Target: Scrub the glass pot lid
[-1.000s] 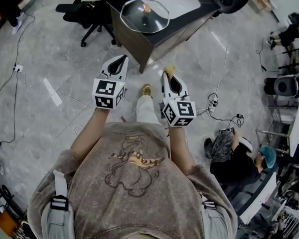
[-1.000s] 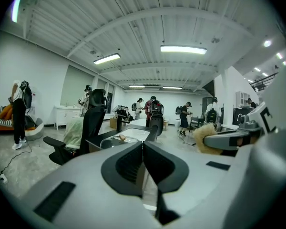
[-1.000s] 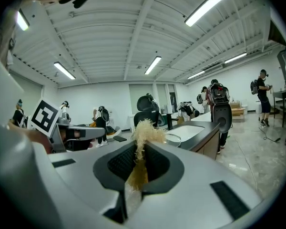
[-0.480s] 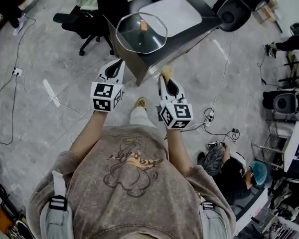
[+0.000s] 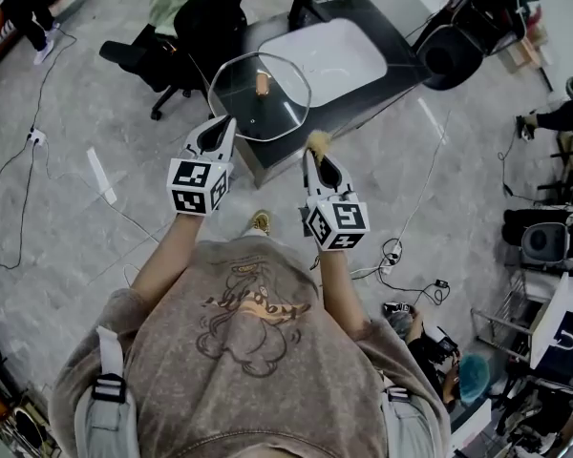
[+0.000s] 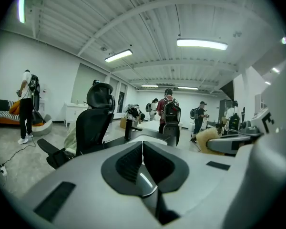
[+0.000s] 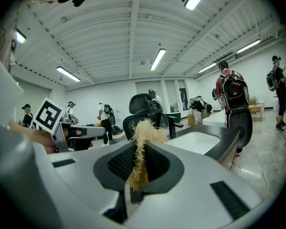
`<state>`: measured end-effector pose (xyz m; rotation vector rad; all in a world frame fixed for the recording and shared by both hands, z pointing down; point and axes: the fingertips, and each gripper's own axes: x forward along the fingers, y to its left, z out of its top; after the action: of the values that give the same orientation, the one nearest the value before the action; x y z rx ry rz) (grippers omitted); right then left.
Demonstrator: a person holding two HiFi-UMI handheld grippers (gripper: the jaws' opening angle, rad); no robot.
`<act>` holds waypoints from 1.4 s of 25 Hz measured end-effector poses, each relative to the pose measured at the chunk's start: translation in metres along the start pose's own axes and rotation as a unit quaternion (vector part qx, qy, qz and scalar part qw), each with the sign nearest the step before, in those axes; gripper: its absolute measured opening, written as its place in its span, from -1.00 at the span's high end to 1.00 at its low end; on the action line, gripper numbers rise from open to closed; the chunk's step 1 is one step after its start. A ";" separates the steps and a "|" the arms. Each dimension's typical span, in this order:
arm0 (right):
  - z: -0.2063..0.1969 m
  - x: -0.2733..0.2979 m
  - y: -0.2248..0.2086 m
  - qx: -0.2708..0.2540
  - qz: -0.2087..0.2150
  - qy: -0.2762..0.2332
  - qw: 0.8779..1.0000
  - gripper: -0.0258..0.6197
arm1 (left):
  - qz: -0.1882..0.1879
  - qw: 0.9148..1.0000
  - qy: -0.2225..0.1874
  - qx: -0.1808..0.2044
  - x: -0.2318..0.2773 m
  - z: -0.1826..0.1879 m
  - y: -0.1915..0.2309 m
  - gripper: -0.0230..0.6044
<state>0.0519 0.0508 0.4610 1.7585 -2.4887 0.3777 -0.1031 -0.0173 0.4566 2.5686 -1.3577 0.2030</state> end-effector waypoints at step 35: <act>0.035 0.121 -0.073 0.007 -0.018 0.003 1.000 0.80 | -0.039 0.999 -0.003 0.013 0.137 0.038 0.041 0.87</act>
<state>0.0813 -0.0913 0.4628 1.8025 -2.4524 0.3971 -0.0600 -0.1587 0.4566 2.6396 -1.2628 0.1999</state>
